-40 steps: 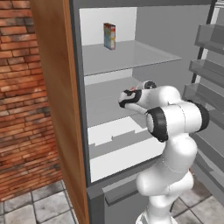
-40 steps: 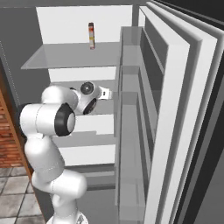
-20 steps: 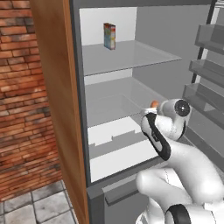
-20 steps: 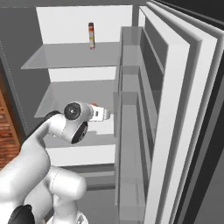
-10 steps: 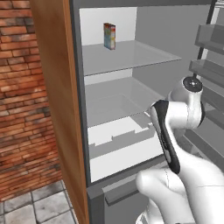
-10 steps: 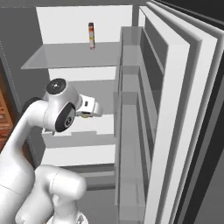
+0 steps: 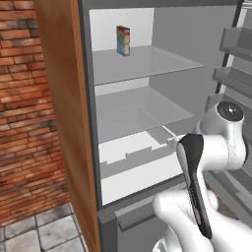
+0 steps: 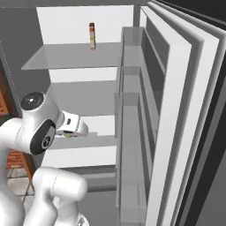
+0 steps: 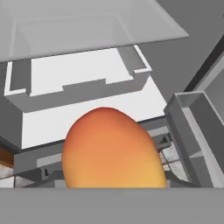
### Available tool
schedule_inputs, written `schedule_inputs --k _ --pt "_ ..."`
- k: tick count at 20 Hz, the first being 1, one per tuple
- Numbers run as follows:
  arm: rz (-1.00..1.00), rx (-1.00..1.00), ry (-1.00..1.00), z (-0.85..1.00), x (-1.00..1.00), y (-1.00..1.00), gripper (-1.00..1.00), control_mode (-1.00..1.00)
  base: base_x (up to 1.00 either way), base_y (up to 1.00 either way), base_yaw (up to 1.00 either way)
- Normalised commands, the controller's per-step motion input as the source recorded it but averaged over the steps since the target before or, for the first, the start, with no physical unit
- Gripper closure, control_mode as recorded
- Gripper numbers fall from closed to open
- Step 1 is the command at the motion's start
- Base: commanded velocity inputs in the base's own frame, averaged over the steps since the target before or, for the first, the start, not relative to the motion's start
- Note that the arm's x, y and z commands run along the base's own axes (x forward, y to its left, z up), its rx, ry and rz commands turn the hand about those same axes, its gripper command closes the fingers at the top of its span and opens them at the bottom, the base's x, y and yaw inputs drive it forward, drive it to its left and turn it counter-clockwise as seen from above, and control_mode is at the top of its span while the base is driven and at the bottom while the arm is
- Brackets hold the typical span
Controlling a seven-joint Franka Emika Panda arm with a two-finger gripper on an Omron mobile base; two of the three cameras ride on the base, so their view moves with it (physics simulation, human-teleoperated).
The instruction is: Pick the mango and banana from the fridge and place them on the plate next to the blender to make a fruit smoothie.
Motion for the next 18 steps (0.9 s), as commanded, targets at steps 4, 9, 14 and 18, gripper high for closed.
schedule_inputs --k 4,9,14,18 --pt "0.0 -0.07 0.04 -0.09 -0.1 0.29 1.0 -1.0 0.0 0.0 0.0" --pt "0.03 -0.1 0.0 -0.07 -0.03 0.18 1.0 -1.0 0.0 0.0 0.0" --pt "-0.04 0.0 0.0 -0.05 -0.28 0.0 1.0 1.0 -0.27 0.0 -0.09" --pt "0.0 0.0 0.0 0.0 0.0 0.0 1.0 1.0 -0.64 0.0 -0.35"
